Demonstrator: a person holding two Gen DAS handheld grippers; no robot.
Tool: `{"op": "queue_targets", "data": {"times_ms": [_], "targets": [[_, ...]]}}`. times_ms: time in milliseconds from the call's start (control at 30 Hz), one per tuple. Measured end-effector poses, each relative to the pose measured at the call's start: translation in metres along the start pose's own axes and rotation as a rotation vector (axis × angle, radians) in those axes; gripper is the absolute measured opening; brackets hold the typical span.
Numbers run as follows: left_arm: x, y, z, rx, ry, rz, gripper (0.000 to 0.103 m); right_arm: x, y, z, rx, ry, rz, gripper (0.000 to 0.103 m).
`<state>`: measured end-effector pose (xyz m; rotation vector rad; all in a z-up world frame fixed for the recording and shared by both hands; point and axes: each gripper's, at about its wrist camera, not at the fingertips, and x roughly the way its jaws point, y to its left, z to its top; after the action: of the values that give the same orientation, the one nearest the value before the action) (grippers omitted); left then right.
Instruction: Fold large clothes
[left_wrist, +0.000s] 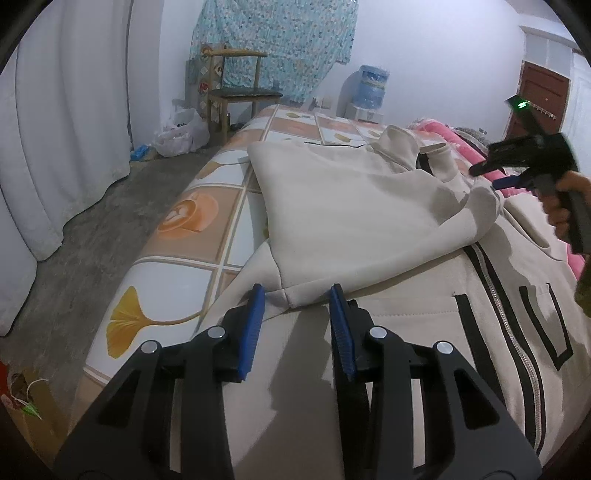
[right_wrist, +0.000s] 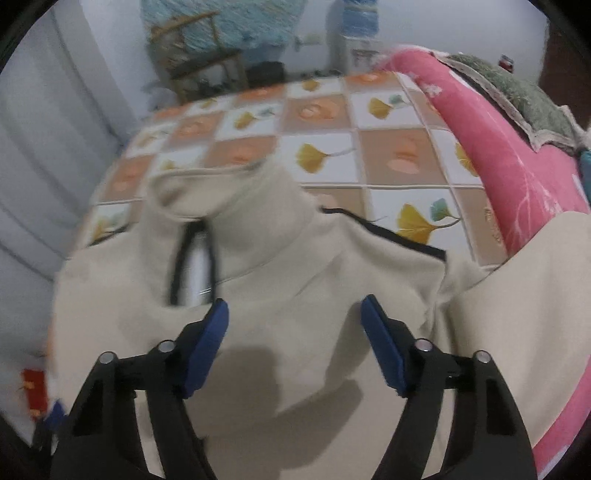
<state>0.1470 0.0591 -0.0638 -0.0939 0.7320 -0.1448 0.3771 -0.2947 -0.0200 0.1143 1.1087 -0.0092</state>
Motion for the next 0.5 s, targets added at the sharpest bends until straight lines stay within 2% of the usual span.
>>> {"op": "queue_targets", "data": {"times_ms": [100,133,167,267,333,500], "targets": [[0.0,-0.001,-0.001,0.006,-0.01,0.003,0.036,0.02,-0.005,0.006,-0.004,0.035,-0.069,0.05],[0.0,-0.001,-0.001,0.008,-0.011,0.004,0.036,0.023,-0.006,0.007,-0.011,0.041,-0.077,0.041],[0.0,-0.002,-0.002,0.01,-0.014,0.005,0.036,0.025,-0.007,0.007,-0.019,0.043,-0.08,0.031],[0.0,-0.002,-0.002,0.01,-0.02,0.004,0.036,0.011,-0.008,-0.001,-0.03,0.014,-0.062,0.017],[0.0,-0.001,-0.003,0.008,-0.022,0.003,0.036,-0.006,-0.007,-0.01,-0.045,-0.019,-0.057,0.016],[0.0,-0.001,-0.003,0.01,-0.021,0.006,0.036,-0.062,-0.024,-0.046,-0.025,-0.092,0.032,0.016]]}}
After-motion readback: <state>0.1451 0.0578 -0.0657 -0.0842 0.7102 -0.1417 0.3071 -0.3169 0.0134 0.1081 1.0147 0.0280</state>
